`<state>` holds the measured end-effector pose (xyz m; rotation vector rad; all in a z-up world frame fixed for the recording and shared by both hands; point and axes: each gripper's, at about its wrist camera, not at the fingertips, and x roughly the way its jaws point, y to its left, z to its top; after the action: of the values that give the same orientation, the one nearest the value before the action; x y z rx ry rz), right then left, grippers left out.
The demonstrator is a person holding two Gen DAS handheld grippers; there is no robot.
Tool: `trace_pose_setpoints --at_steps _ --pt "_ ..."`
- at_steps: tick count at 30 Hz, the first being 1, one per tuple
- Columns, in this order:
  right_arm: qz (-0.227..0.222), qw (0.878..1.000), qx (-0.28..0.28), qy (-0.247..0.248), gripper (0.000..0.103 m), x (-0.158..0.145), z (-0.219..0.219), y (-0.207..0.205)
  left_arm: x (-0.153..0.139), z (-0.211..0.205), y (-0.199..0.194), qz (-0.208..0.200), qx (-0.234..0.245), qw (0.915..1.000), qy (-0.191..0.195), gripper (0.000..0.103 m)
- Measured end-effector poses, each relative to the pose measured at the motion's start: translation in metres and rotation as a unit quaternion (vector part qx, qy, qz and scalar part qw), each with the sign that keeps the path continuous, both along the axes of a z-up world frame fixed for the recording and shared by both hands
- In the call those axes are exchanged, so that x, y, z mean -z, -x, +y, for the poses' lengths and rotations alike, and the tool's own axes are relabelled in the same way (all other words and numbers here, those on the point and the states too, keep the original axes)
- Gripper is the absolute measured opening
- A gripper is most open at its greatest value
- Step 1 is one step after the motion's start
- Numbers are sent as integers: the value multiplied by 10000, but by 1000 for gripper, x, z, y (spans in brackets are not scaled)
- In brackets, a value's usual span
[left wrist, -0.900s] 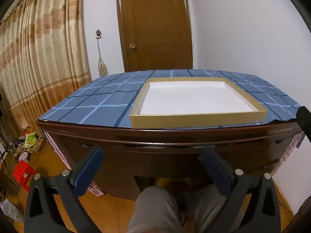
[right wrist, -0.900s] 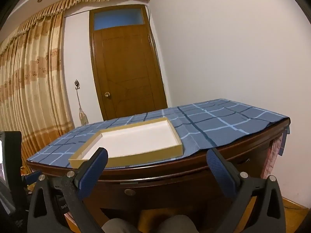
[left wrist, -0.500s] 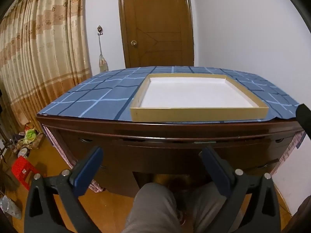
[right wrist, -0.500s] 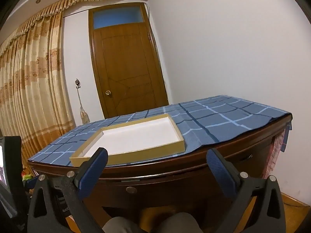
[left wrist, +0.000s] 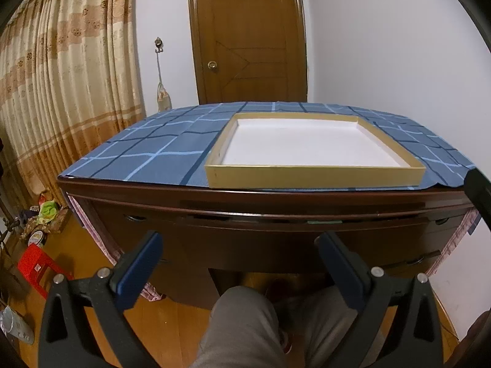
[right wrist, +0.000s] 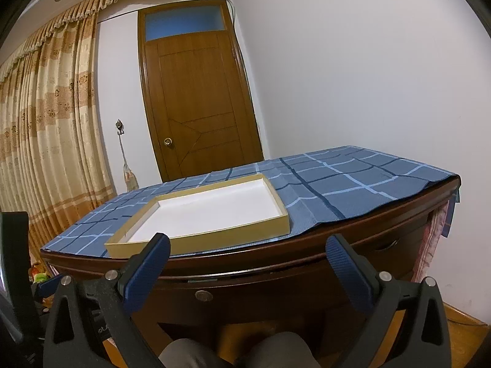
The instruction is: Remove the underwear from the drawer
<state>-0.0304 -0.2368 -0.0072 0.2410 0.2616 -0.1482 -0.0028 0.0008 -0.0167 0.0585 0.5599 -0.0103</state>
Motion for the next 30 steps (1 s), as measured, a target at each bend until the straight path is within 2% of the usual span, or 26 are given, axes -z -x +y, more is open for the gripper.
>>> trace_pose_setpoints --at_steps 30 --pt "78 9999 -35 -74 103 2 -2 1 3 0 0 45 11 10000 -3 103"
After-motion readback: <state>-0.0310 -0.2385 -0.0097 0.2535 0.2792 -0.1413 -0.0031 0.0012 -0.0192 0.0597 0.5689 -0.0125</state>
